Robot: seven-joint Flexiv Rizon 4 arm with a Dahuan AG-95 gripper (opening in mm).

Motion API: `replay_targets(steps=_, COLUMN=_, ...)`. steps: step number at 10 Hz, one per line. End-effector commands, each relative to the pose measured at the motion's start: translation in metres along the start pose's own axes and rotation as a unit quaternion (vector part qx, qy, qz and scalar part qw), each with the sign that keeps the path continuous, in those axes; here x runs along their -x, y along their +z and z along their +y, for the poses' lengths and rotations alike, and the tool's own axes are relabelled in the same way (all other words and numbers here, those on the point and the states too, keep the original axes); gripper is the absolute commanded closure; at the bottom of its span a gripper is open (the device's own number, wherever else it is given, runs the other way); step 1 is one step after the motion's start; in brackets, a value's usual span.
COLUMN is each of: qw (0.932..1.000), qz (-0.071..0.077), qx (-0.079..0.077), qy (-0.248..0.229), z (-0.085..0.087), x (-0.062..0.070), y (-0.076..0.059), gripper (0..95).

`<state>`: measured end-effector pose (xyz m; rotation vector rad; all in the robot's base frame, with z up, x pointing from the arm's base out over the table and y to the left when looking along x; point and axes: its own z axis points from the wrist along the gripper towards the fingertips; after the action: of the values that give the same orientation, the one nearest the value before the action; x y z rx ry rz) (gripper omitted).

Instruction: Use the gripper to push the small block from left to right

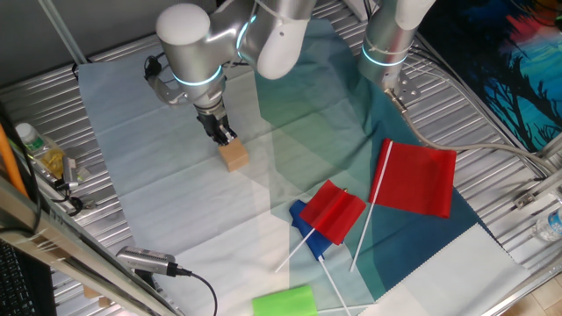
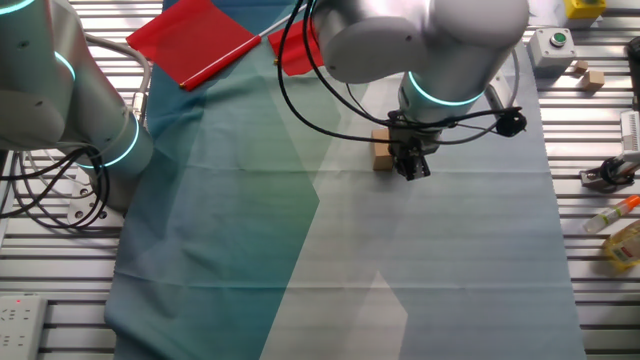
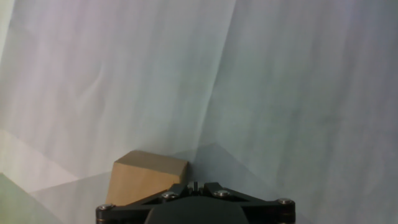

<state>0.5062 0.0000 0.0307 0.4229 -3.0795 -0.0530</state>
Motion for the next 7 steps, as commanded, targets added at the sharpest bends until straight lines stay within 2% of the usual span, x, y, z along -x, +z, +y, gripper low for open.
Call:
replay_targets(steps=1, qw=1.0000, qz=0.001, qx=0.001, qy=0.001, z=0.001, x=0.000, y=0.000, gripper=95.0)
replay_targets(steps=7, qw=0.9998, qz=-0.002, qx=0.004, qy=0.020, z=0.010, x=0.011, y=0.002, gripper=95.0)
